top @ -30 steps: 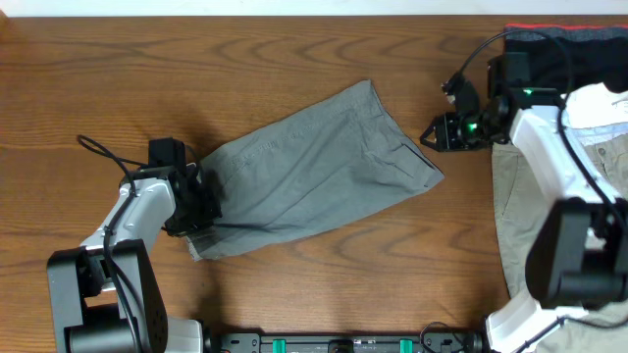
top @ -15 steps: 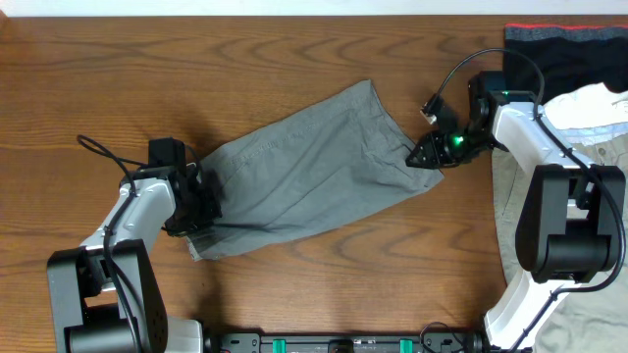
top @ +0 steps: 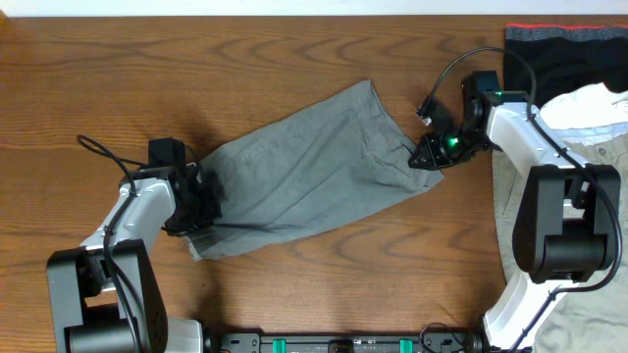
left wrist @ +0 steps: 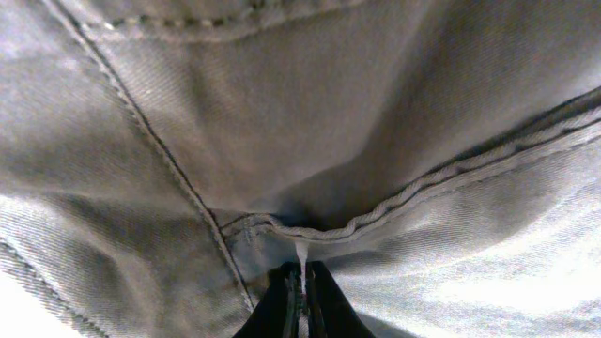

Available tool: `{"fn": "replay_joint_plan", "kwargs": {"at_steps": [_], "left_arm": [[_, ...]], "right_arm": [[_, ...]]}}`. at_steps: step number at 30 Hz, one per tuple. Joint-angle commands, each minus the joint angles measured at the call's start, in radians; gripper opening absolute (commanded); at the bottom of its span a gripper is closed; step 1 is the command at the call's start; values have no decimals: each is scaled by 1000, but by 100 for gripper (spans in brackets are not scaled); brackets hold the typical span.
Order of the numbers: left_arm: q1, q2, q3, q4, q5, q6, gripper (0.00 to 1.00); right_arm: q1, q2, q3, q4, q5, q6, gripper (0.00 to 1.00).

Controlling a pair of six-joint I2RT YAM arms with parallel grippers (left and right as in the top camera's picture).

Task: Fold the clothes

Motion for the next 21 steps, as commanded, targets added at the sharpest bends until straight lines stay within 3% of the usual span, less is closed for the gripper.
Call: {"fn": "replay_joint_plan", "kwargs": {"at_steps": [1, 5, 8, 19, 21], "left_arm": [[6, 28, -10, 5, -79, -10, 8], [6, 28, -10, 5, -79, -10, 8], [6, 28, -10, 6, -79, -10, 8], [6, 28, -10, 5, -79, -10, 8], [6, 28, -10, 2, -79, -10, 8]], "right_arm": [[7, -5, -12, 8, 75, 77, 1], [-13, -6, -12, -16, 301, 274, 1], [-44, -6, -12, -39, 365, 359, 1], [-60, -6, -11, -83, 443, 441, 2], [-60, -19, -5, -67, 395, 352, 11]]}}
